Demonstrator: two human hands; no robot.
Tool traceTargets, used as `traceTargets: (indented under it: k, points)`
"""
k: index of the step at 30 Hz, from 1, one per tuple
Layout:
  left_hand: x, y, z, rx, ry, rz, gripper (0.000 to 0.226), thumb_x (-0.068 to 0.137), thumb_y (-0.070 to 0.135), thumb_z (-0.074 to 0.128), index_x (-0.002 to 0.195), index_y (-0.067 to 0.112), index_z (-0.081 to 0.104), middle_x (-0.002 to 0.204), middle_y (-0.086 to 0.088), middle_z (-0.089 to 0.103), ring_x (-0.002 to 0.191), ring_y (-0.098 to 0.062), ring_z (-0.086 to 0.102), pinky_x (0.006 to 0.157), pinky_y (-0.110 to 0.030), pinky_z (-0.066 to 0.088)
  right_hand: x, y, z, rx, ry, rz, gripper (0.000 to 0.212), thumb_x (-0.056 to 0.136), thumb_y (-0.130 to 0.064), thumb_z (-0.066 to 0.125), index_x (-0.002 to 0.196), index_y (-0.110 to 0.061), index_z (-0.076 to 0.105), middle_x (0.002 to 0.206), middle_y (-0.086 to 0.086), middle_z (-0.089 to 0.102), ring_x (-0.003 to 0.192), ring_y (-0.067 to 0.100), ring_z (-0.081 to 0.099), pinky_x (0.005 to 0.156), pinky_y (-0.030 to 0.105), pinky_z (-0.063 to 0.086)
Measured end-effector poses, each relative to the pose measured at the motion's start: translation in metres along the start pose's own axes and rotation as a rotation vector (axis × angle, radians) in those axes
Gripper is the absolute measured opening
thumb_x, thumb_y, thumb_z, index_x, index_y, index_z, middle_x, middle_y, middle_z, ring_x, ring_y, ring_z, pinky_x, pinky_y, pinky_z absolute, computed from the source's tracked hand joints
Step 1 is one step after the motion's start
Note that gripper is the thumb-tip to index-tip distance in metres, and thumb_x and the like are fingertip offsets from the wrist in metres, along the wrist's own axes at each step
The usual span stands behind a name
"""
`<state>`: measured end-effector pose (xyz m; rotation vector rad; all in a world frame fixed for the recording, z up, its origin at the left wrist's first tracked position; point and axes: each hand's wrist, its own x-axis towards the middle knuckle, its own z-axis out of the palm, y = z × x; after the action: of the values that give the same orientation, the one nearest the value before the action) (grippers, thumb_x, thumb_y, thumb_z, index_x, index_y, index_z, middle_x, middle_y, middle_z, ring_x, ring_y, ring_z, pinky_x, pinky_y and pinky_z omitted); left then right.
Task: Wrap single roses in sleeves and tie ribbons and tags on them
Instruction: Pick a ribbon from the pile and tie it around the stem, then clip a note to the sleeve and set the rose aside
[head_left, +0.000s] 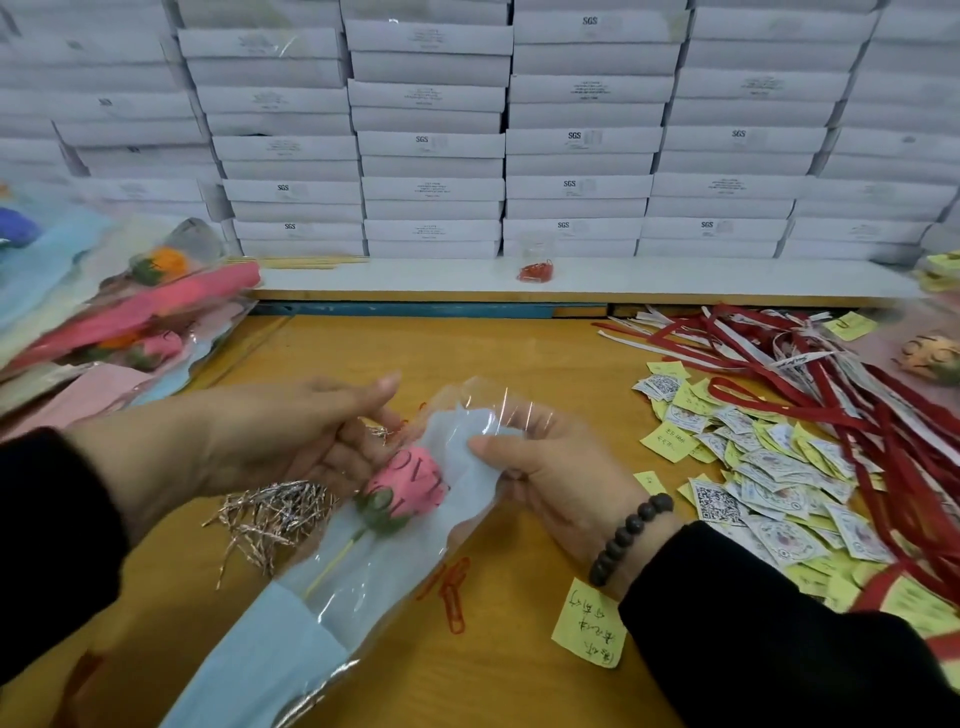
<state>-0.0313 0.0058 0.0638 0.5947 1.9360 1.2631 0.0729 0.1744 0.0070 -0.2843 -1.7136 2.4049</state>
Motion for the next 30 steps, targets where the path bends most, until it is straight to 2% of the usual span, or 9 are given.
traceTargets:
  k: [2,5,8,12,16,20,23,25,30]
  points:
    - [0.016,-0.002,0.002,-0.056,0.016,-0.016,0.052,0.064,0.045,0.061,0.096,0.004,0.061,0.068,-0.007,0.060,0.054,-0.014,0.055,0.049,-0.023,0.049,-0.004,-0.001,0.003,-0.007,-0.075,0.012,0.022,0.081,0.009,0.060,0.095,-0.006,0.066,0.085,0.010,0.073,0.071,0.020,0.069,0.064,0.029,0.059]
    - [0.027,-0.002,0.013,-0.153,-0.036,-0.016,0.034,0.066,0.030,0.068,0.085,0.002,0.066,0.072,-0.009,0.062,0.060,-0.018,0.056,0.060,-0.029,0.050,-0.009,0.001,0.010,-0.090,-0.171,0.023,0.022,0.081,0.007,0.062,0.092,-0.010,0.068,0.084,0.009,0.073,0.071,0.018,0.069,0.064,0.027,0.058]
    - [0.038,-0.004,0.020,-0.291,-0.027,-0.015,0.018,0.068,0.022,0.066,0.063,0.006,0.068,0.057,-0.008,0.061,0.047,-0.018,0.057,0.049,-0.024,0.050,-0.010,0.002,0.011,-0.124,-0.169,0.008,0.019,0.079,0.007,0.064,0.089,-0.008,0.068,0.080,0.007,0.072,0.066,0.015,0.067,0.060,0.024,0.056]
    - [0.041,-0.016,0.013,-0.467,-0.012,-0.073,0.040,0.065,0.032,0.066,0.088,0.000,0.073,0.069,-0.013,0.069,0.055,-0.014,0.063,0.059,-0.023,0.057,-0.005,-0.001,0.005,-0.138,-0.136,0.000,0.020,0.079,0.007,0.064,0.085,-0.011,0.066,0.080,0.006,0.071,0.067,0.016,0.066,0.062,0.024,0.056]
    - [0.029,-0.023,0.016,-0.488,-0.105,-0.079,0.055,0.029,0.019,0.095,0.077,0.000,0.075,0.076,-0.019,0.071,0.059,-0.023,0.069,0.051,-0.028,0.056,-0.003,0.001,0.002,-0.178,-0.124,0.010,0.017,0.077,0.006,0.065,0.089,-0.006,0.066,0.083,0.008,0.071,0.072,0.017,0.066,0.063,0.024,0.054]
    - [0.024,-0.024,0.025,-0.527,-0.007,-0.019,0.015,0.060,0.015,0.075,0.071,0.004,0.075,0.069,-0.015,0.070,0.054,-0.022,0.066,0.051,-0.030,0.057,-0.002,0.001,-0.001,-0.209,-0.122,0.019,0.014,0.079,0.004,0.065,0.092,-0.001,0.064,0.088,0.014,0.070,0.073,0.019,0.065,0.067,0.027,0.054]
    - [0.022,-0.021,0.029,-0.573,0.168,0.002,0.010,0.064,0.011,0.066,0.056,0.008,0.072,0.061,-0.011,0.067,0.046,-0.019,0.062,0.046,-0.029,0.055,-0.002,-0.012,-0.008,-0.228,-0.050,0.033,0.013,0.084,-0.012,0.066,0.094,-0.004,0.066,0.083,0.011,0.069,0.065,0.014,0.062,0.059,0.023,0.052]
    - [0.021,-0.019,0.031,-0.590,0.220,0.019,0.012,0.075,0.007,0.063,0.065,0.003,0.067,0.056,-0.011,0.064,0.040,-0.017,0.059,0.041,-0.024,0.051,-0.003,-0.026,-0.018,-0.402,0.031,0.003,0.014,0.084,-0.018,0.066,0.093,-0.007,0.065,0.075,0.005,0.068,0.058,0.008,0.061,0.053,0.018,0.050]
    - [0.022,-0.020,0.030,-0.539,0.192,0.049,0.012,0.085,0.006,0.057,0.077,-0.001,0.062,0.058,-0.011,0.060,0.039,-0.015,0.055,0.045,-0.020,0.050,-0.007,-0.057,-0.065,-1.386,0.169,-0.004,0.011,0.083,-0.013,0.066,0.081,-0.021,0.059,0.080,-0.004,0.059,0.068,0.005,0.055,0.055,0.013,0.039]
